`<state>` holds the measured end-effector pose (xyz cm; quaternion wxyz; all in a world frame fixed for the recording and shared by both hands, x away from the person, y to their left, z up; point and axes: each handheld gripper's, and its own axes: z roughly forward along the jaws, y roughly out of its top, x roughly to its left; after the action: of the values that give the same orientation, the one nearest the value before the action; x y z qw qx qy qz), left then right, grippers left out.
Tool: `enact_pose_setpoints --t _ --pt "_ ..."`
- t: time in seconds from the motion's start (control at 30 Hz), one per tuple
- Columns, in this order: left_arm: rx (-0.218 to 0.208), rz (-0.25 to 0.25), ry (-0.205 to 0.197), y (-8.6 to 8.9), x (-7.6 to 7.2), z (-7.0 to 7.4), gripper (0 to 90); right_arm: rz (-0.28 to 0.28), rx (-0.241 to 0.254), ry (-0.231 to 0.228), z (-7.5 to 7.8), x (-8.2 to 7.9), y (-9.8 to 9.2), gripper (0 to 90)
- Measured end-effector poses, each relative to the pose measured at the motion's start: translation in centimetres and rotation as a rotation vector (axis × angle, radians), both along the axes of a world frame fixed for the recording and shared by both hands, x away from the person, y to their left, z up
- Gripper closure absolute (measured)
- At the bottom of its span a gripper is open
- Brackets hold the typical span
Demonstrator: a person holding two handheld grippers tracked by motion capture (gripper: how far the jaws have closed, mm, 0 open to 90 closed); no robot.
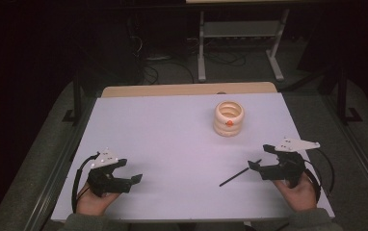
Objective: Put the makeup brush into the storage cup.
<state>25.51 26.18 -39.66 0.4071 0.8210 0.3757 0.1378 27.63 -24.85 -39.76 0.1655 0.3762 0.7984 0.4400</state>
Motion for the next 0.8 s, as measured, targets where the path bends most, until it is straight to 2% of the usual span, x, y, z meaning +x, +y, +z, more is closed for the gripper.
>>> enact_pose_setpoints --t 0.2,0.43,0.63,0.67,0.8 --pt "0.012 -0.012 0.003 -0.2 0.0 0.0 19.0 -0.001 0.000 -0.003 0.0 0.0 0.0 15.6" --pt "0.003 -0.010 0.007 -0.5 -0.1 0.0 19.3 -0.004 -0.004 0.004 0.0 0.0 0.0 15.6" --pt "0.019 -0.022 0.008 -0.6 0.0 0.0 20.0 -0.005 -0.003 0.005 -0.1 0.1 -0.2 15.7" --pt "0.004 -0.015 0.008 -0.8 -0.1 0.0 20.1 -0.005 -0.006 0.006 -0.1 0.1 -0.2 15.7" --pt "0.009 -0.029 0.007 -1.2 0.0 0.0 20.8 -0.006 -0.008 0.011 -0.1 0.1 -0.2 15.7"
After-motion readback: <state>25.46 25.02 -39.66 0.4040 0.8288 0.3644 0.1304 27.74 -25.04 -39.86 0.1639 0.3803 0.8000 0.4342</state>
